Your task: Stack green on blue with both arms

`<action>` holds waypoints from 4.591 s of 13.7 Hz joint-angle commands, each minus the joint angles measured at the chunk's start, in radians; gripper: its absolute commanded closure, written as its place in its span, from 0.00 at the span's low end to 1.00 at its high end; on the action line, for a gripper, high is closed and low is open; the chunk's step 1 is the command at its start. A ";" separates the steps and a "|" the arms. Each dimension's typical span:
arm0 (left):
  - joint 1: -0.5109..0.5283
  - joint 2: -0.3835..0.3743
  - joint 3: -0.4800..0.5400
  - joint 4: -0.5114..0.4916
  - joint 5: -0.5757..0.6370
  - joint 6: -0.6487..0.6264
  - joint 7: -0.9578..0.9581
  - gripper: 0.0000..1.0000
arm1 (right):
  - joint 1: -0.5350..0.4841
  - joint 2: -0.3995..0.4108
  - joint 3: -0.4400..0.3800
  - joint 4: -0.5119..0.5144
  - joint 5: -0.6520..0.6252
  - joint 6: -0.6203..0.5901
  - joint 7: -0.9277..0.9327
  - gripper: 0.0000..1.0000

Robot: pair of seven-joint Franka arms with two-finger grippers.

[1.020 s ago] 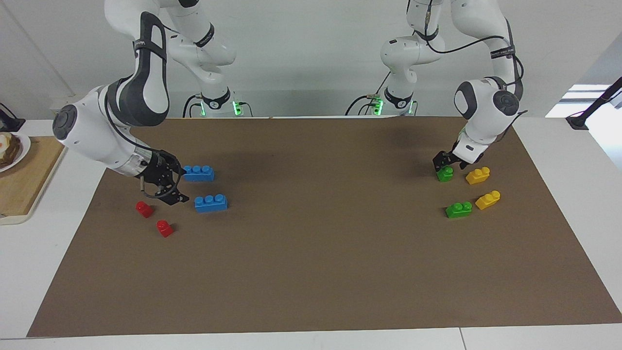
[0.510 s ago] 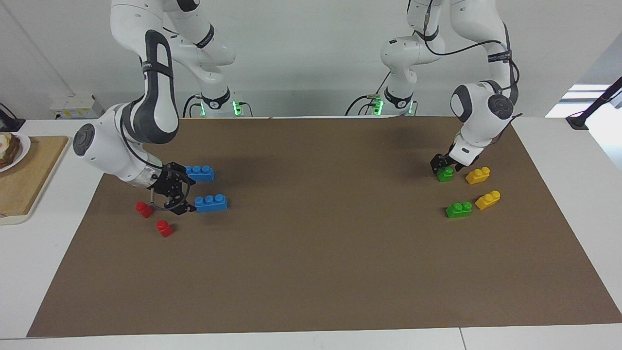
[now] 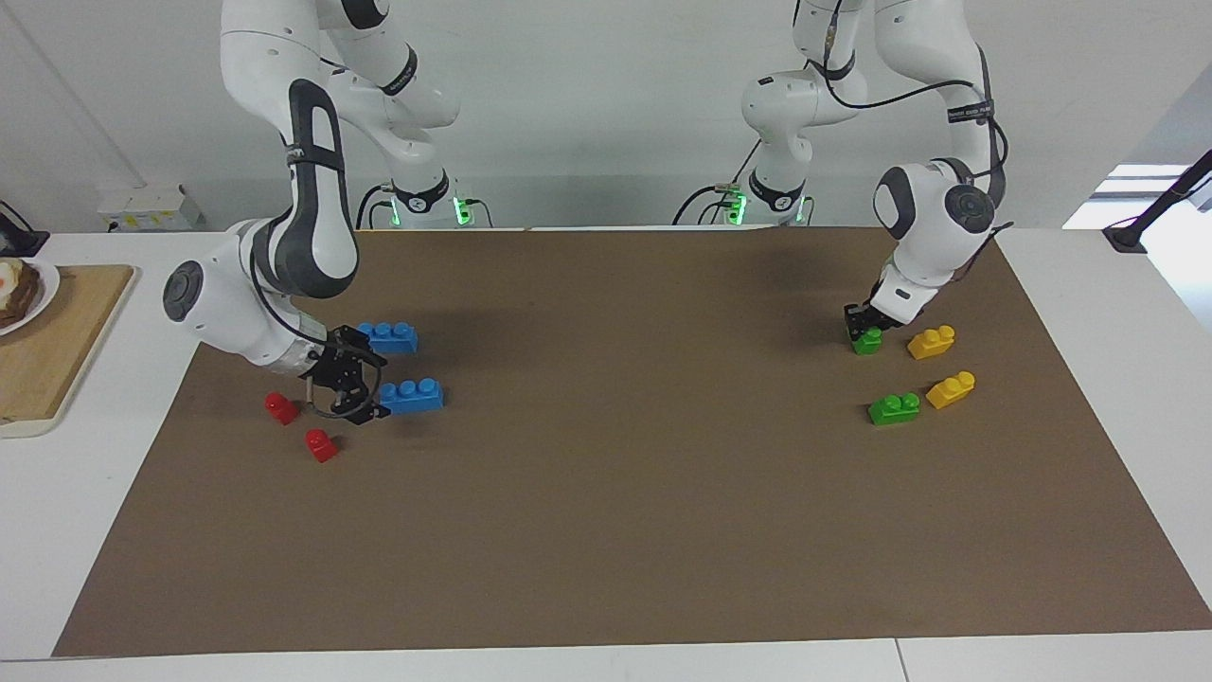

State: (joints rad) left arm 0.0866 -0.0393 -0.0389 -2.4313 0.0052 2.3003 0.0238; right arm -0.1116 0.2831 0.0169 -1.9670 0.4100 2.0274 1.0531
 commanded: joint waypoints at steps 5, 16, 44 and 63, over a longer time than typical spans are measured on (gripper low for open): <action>-0.021 0.018 0.004 0.259 -0.011 -0.285 -0.096 1.00 | -0.014 0.018 0.005 -0.065 0.078 0.089 -0.076 0.04; -0.050 -0.004 -0.009 0.477 -0.014 -0.590 -0.405 1.00 | -0.013 0.030 0.005 -0.079 0.105 0.128 -0.077 0.41; -0.169 0.032 -0.009 0.566 -0.097 -0.538 -1.351 1.00 | 0.641 0.073 0.018 0.008 0.092 0.439 0.640 1.00; -0.579 0.154 -0.006 0.475 -0.202 -0.174 -2.125 1.00 | 0.641 0.114 0.020 -0.041 0.309 0.562 0.505 1.00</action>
State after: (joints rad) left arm -0.4317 0.0802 -0.0618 -1.9476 -0.1892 2.0802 -2.0631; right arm 0.5237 0.3903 0.0392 -1.9977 0.6739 2.5588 1.6040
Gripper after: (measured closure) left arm 0.652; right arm 0.656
